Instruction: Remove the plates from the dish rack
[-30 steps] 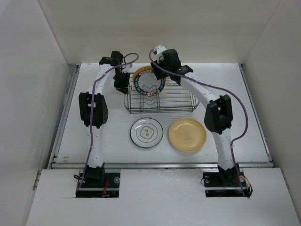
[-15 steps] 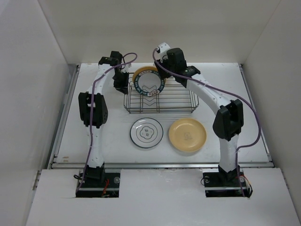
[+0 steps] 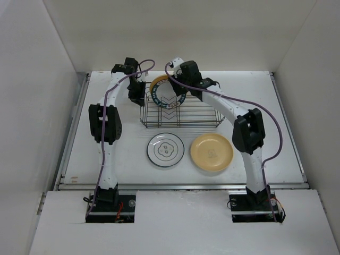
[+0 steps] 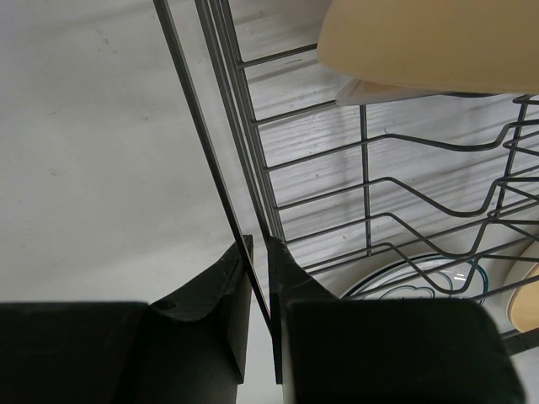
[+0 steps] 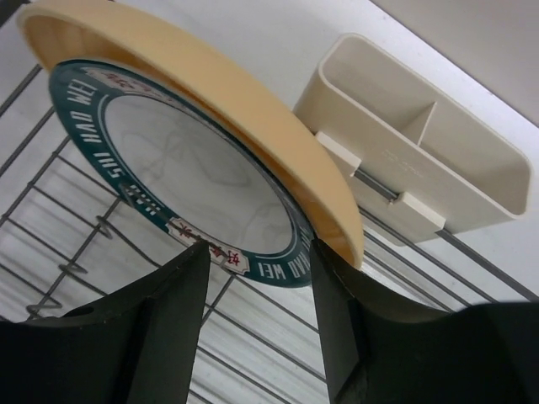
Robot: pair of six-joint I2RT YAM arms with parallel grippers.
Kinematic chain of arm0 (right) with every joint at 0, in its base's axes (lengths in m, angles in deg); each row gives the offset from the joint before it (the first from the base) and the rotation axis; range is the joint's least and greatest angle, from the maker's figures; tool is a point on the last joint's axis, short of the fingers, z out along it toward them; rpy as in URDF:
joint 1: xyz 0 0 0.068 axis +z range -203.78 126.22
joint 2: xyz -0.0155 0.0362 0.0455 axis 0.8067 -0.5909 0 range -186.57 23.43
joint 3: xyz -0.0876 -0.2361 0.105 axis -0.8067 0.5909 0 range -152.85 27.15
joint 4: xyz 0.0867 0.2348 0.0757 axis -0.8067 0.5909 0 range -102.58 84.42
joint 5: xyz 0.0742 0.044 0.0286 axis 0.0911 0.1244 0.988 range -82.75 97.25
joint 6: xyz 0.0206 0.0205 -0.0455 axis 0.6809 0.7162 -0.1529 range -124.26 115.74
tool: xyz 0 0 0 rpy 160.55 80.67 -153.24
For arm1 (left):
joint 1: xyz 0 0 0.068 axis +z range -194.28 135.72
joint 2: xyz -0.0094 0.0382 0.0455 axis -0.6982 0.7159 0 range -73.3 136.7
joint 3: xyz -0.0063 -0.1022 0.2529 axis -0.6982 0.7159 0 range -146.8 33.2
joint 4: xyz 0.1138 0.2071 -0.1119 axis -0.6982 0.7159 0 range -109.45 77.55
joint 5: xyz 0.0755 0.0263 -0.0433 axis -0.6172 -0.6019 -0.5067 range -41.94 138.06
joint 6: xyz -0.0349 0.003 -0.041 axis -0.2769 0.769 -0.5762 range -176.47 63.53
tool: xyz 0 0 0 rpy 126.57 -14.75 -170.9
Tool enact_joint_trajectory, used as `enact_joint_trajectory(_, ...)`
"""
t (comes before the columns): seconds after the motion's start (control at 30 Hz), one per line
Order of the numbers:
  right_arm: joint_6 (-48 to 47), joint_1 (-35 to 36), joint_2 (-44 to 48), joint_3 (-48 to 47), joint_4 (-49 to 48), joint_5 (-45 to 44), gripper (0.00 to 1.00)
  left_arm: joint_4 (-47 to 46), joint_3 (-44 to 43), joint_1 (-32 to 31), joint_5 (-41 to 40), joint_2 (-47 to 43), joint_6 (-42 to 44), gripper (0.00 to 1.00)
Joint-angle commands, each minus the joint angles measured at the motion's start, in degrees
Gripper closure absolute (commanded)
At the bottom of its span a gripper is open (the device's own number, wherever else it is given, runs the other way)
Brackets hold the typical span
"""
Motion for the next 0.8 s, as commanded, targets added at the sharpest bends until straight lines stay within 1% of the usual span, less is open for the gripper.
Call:
enact_joint_trajectory(0.0,-0.76,0.14,-0.36,-4.50,-2.16,-4.52,0.43,1.89,-0.67,-0.06,-0.43,1.49,1.98,1.00)
enact_joint_trajectory(0.07,-0.76,0.14,-1.59,-5.82,-1.54,-6.27,0.43,1.89,-0.67,-0.06,-0.43,1.49,1.98,1.00)
enact_joint_trajectory(0.1,-0.76,0.14,-1.59,-5.82,-1.54,-6.28,0.40,1.89,-0.67,-0.06,-0.43,1.49,1.98,1.00)
enact_joint_trajectory(0.17,-0.76,0.14,-1.59,-5.82,-1.01,-7.68,0.38,1.89,-0.67,-0.06,-0.43,1.49,1.98,1.00)
enact_joint_trajectory(0.3,-0.76,0.14,-2.11,-6.34,-1.01,-7.17,0.34,1.89,-0.67,-0.06,-0.43,1.49,1.98,1.00)
enact_joint_trajectory(0.5,-0.76,-0.91,-4.14,-8.28,-0.40,-3.92,0.34,1.89,-0.67,-0.06,-0.43,1.49,1.98,1.00)
enact_joint_trajectory(0.7,-0.76,-1.44,-8.62,-10.74,-1.19,-4.52,0.34,1.89,-0.67,-0.06,-0.43,1.49,1.98,1.00)
enact_joint_trajectory(0.77,-0.76,-1.45,-9.41,-11.36,-1.19,-2.85,0.42,1.89,-0.67,-0.06,-0.43,2.02,1.98,1.00)
